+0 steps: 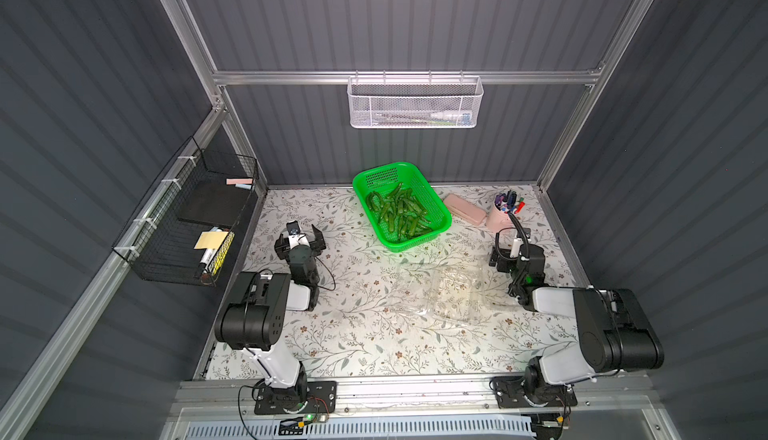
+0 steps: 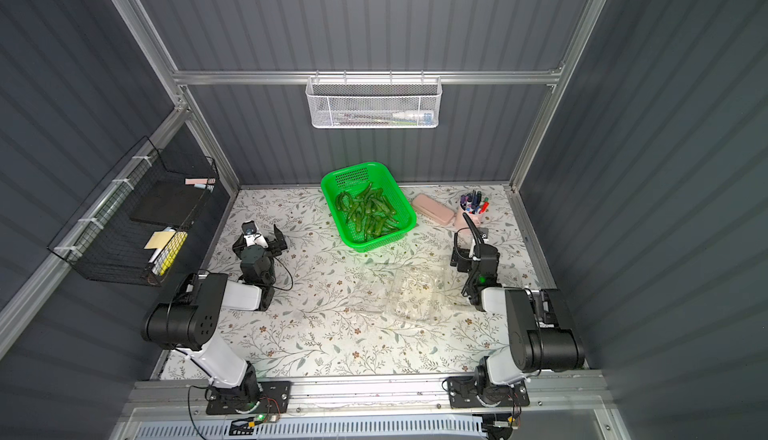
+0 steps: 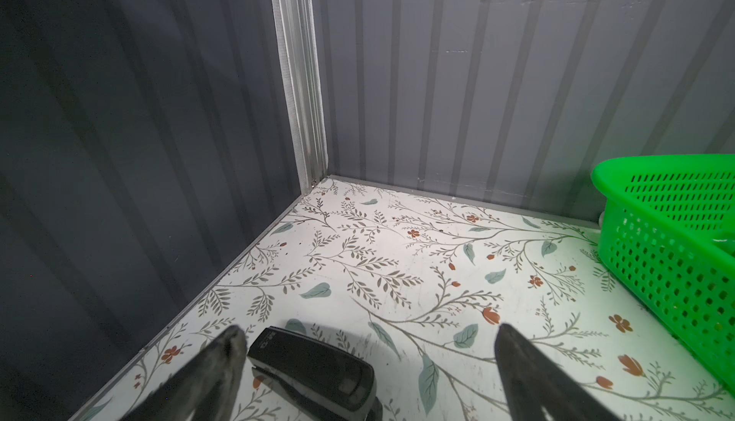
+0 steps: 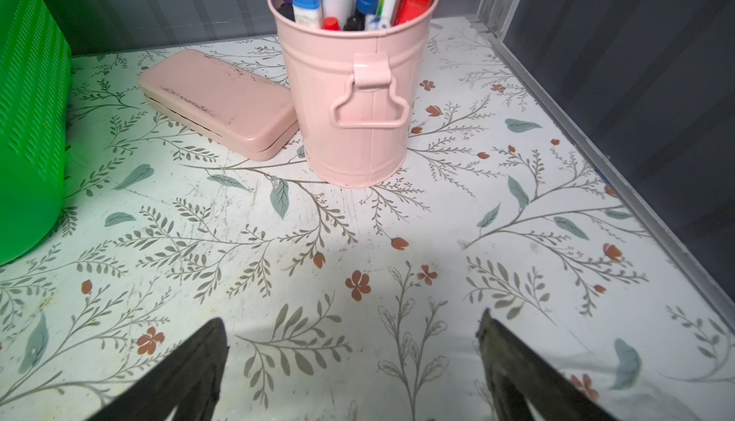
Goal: Take small green peppers out of containers
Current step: Reset both arms
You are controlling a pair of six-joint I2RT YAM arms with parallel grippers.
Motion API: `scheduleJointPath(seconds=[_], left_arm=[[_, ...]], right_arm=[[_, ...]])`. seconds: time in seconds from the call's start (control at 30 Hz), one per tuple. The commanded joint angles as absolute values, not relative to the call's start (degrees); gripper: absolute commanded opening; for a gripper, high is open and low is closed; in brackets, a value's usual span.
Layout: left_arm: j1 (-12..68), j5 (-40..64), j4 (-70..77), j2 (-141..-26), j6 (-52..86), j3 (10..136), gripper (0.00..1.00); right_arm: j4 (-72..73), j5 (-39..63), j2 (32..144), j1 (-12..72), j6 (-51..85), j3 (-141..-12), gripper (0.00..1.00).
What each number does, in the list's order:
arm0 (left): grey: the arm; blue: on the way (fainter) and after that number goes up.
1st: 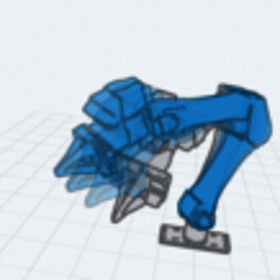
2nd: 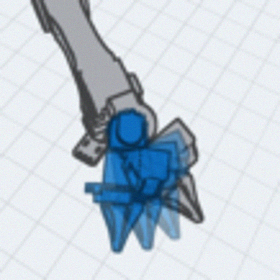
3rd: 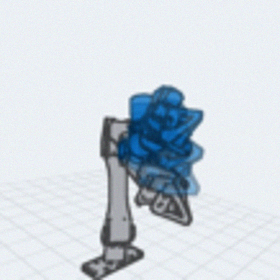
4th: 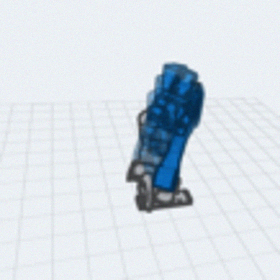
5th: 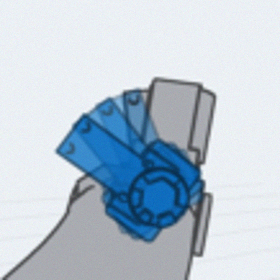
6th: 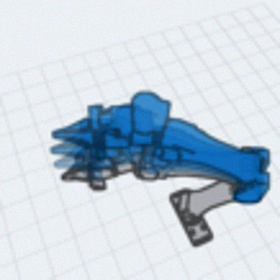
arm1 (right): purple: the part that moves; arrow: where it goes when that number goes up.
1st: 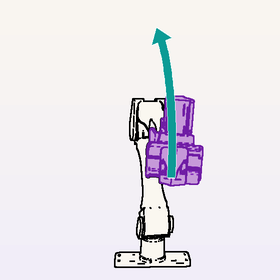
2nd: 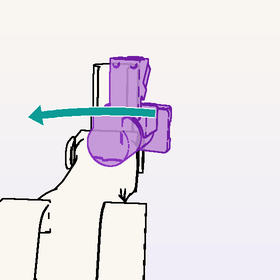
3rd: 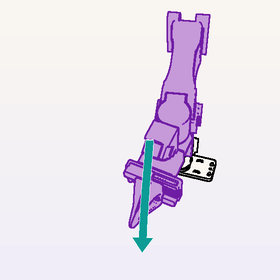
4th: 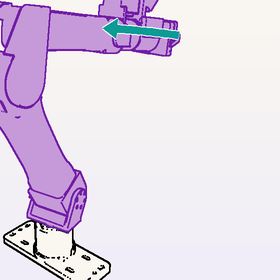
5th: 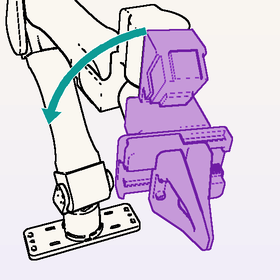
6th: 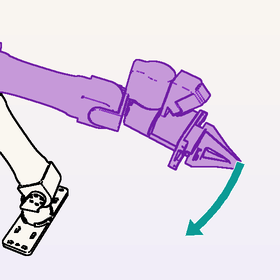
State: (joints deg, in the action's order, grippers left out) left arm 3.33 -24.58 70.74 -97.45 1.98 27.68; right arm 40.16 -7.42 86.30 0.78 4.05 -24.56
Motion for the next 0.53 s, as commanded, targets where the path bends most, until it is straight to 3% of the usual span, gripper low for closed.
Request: scheduleJointPath(seconds=[0.0, 0.5], left_arm=[[3.7, -24.9, 71.9, -97.6, 2.8, 27.7, 0.99], [3.7, -24.4, 71.8, -97.5, 2.9, 27.8, 0.99]], right_arm=[[39.6, -6.8, 85.3, 0.5, 4.2, -25.6, 0.99], [39.6, -6.8, 85.3, 0.5, 4.2, -25.6, 0.99]])
